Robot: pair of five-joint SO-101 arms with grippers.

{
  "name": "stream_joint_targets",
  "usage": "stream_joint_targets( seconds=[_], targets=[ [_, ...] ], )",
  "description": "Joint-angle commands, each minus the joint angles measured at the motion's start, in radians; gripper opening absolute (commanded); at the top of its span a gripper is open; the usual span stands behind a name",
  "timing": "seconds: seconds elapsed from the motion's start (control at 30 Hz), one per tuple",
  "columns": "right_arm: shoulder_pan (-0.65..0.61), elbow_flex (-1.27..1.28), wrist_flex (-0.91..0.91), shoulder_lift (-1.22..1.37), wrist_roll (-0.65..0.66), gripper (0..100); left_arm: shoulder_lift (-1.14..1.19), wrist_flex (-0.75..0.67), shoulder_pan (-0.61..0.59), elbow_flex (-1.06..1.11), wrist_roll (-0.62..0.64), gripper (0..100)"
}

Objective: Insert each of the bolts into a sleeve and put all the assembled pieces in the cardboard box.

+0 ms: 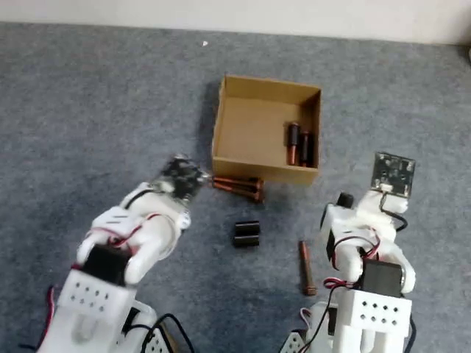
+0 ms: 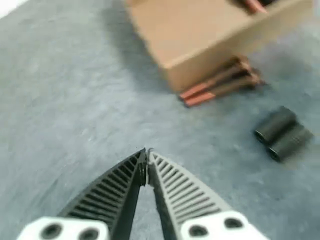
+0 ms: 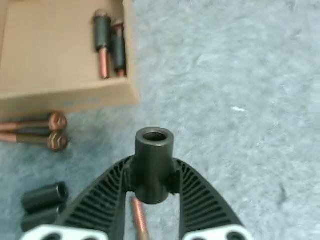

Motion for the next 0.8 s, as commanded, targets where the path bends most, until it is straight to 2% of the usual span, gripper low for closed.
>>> stream_joint_targets(
  seconds=[0.0,0.23,0.43,0.53,0.77],
  targets=[
    [0.028,-0.007,-0.048,-0.022,-0.018,0.5,0.237,0.017,0.091,-0.147,-0.068,9],
    [0.134,-0.01,-0.051,-0.022,-0.018,0.5,0.605,0.014,0.206,-0.303,-0.176,15],
    [0.226,-0.016,-0.05,-0.022,-0.02,0.5,0.817,0.0,0.297,-0.466,-0.175,17],
    [0.265,-0.016,-0.048,-0.022,-0.021,0.5,0.929,-0.031,0.343,-0.547,-0.043,17],
    [0.328,-0.018,-0.053,-0.024,-0.055,0.5,1.179,-0.043,0.458,-0.717,0.37,17]
  ],
)
